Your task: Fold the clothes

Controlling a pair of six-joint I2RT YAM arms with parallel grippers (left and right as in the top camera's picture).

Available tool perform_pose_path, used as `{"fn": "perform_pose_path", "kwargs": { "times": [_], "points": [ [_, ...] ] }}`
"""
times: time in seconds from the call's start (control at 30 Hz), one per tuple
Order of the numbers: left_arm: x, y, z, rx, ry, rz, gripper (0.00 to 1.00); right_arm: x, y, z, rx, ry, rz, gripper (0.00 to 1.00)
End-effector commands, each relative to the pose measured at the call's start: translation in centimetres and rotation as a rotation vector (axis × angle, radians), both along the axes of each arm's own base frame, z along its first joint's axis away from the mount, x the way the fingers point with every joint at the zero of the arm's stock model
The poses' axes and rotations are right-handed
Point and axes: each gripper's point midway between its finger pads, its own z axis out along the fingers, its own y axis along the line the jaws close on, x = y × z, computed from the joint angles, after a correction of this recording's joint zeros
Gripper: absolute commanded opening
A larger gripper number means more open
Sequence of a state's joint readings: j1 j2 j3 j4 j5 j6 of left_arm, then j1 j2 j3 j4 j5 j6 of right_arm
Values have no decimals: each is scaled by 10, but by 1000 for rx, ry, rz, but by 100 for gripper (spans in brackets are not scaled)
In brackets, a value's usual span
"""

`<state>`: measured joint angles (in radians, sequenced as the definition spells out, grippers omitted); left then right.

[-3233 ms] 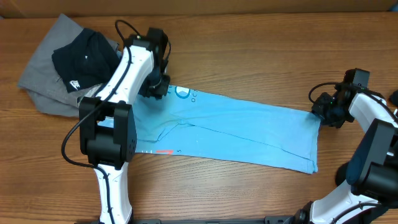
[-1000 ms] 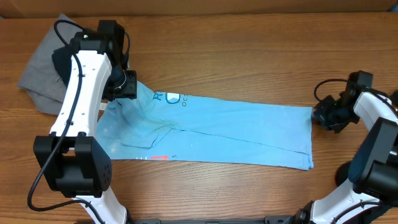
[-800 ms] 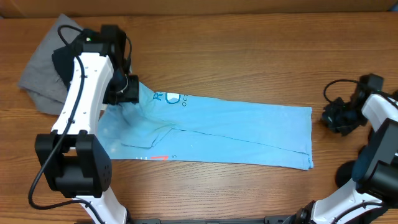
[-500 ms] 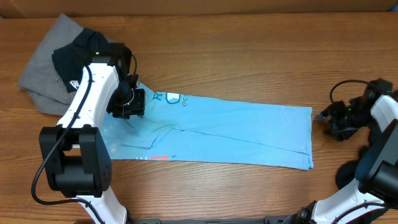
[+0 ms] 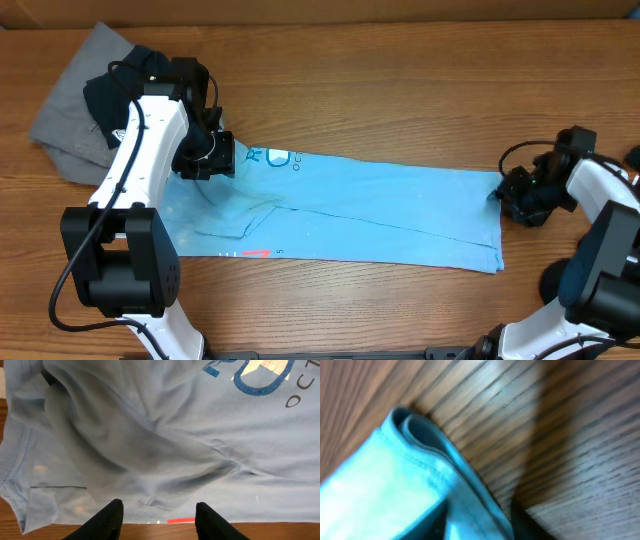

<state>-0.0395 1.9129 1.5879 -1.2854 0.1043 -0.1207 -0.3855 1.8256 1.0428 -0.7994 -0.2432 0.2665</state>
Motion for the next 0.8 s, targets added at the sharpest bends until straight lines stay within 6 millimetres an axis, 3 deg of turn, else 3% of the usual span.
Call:
{"fn": "perform_pose_path", "kwargs": {
  "times": [0.0, 0.1, 0.2, 0.27, 0.37, 0.4, 0.63, 0.77],
  "points": [
    [6, 1, 12, 15, -49, -22, 50, -38, 12, -39, 23, 156, 15, 28],
    [7, 3, 12, 27, -51, -22, 50, -37, 15, -39, 32, 151, 19, 17],
    [8, 3, 12, 27, -57, -22, 50, -33, 26, -37, 76, 130, 48, 16],
    [9, 3, 12, 27, -61, -22, 51, -33, 33, -35, 103, 122, 78, 21],
    [9, 3, 12, 27, -61, -22, 51, -38, 39, -34, 110, 144, 101, 44],
    [9, 3, 12, 27, -61, -22, 51, -39, 40, -34, 111, 148, 104, 44],
    [9, 3, 12, 27, -61, -22, 51, -38, 30, -37, 55, 160, 79, 4],
    [9, 3, 12, 27, -61, -23, 51, -32, -4, -34, -60, 179, -36, 4]
  ]
}}
